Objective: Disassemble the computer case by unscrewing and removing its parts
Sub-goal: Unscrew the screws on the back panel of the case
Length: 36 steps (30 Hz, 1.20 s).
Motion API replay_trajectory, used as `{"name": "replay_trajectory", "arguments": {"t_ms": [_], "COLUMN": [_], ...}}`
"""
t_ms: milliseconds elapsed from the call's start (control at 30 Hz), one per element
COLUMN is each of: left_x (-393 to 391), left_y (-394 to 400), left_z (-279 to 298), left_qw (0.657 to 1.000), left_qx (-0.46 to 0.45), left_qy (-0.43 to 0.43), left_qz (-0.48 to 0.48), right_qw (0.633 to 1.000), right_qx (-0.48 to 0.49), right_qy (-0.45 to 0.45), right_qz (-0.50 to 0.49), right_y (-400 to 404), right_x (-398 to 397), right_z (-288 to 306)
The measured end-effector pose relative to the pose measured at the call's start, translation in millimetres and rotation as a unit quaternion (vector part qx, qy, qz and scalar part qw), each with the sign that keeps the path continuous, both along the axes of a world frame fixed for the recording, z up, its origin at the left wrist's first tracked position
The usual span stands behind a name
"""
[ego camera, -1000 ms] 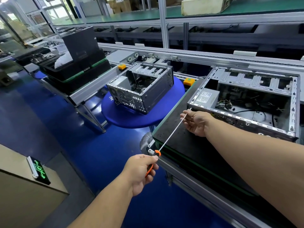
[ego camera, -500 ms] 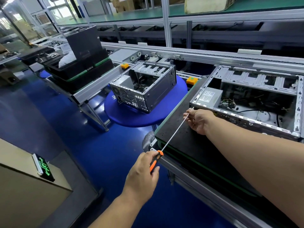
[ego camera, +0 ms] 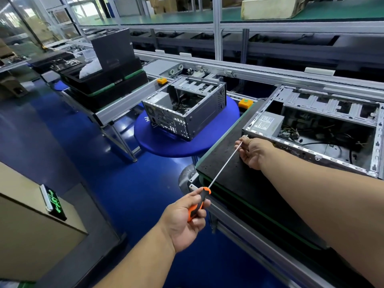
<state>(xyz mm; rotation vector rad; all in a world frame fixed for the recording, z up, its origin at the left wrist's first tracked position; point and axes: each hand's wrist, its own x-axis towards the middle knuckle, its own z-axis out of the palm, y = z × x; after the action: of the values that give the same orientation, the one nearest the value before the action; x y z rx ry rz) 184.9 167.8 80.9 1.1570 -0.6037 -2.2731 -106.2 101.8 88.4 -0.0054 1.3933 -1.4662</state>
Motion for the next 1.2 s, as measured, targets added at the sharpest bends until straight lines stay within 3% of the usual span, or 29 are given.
{"name": "replay_trajectory", "arguments": {"t_ms": [100,167,233,333,400,467,500,533,567,600,700,767,800,867,967,1033,1100,1167,1200], "left_x": [-3.9,-4.0,0.7,9.6,10.4,10.0,9.2,8.4,7.0,5.3,-2.1,-4.7,-4.3,-2.6,-3.1,-5.2,-5.9,-3.4,-1.2], "left_y": [3.5,6.6,8.8,13.4,16.3,16.7,16.7,16.4,15.9,15.5,14.3,13.1,12.2,10.2,9.0,10.1,11.4,11.8,12.2], "left_z": [-4.4,-7.2,-10.3,-17.3,-21.8,-27.2,-28.5,-28.5,-25.9,-22.6,-18.2,-12.9,-9.9,-4.4,-0.9,-4.1,-7.5,-8.6,-8.4], "left_qw": [0.991,0.948,0.859,0.666,0.556,0.476,0.454,0.455,0.486,0.554,0.837,0.954,0.983,1.0,1.0,0.993,0.964,0.905,0.857], "left_qx": [-0.107,-0.262,-0.427,-0.642,-0.728,-0.775,-0.785,-0.785,-0.772,-0.733,-0.464,-0.245,-0.145,-0.006,0.0,-0.09,-0.212,-0.338,-0.411], "left_qy": [-0.075,-0.182,-0.281,-0.365,-0.383,-0.398,-0.406,-0.406,-0.398,-0.384,-0.285,-0.173,-0.108,-0.006,-0.002,-0.079,-0.159,-0.256,-0.311], "left_qz": [-0.001,-0.001,-0.026,-0.106,-0.123,-0.121,-0.114,-0.108,-0.099,-0.088,-0.054,-0.022,-0.014,-0.007,-0.007,0.003,0.016,0.008,-0.01], "right_qw": [1.0,1.0,1.0,1.0,1.0,1.0,1.0,1.0,1.0,1.0,1.0,1.0,1.0,1.0,1.0,1.0,1.0,1.0,1.0], "right_qx": [-0.002,-0.004,-0.008,-0.006,-0.006,-0.008,-0.007,-0.004,-0.002,0.0,0.002,0.003,0.004,0.004,0.004,0.002,-0.001,-0.003,-0.004], "right_qy": [-0.006,-0.008,-0.01,-0.002,0.001,0.001,0.002,0.003,0.004,0.005,0.012,0.016,0.017,0.017,0.014,0.008,0.002,-0.003,-0.004], "right_qz": [0.002,0.0,-0.004,-0.008,-0.009,-0.009,-0.009,-0.009,-0.01,-0.01,-0.01,-0.01,-0.008,-0.007,-0.008,-0.01,-0.016,-0.023,-0.026], "right_y": [-2.2,-2.9,-2.7,-1.4,-1.2,-0.7,-0.3,-0.1,-0.4,-0.9,-3.4,-4.4,-4.6,-4.8,-5.2,-5.9,-7.3,-9.0,-9.9], "right_x": [0.5,2.0,3.4,3.4,3.4,3.3,3.0,2.7,2.1,1.5,0.0,-0.5,-0.8,-1.9,-2.9,-2.9,-3.0,-3.3,-3.5], "right_z": [0.3,0.9,2.0,3.9,4.8,4.9,4.8,4.7,4.3,3.8,1.9,0.2,-0.4,-0.7,-0.9,-0.8,-0.9,-1.9,-2.3]}}
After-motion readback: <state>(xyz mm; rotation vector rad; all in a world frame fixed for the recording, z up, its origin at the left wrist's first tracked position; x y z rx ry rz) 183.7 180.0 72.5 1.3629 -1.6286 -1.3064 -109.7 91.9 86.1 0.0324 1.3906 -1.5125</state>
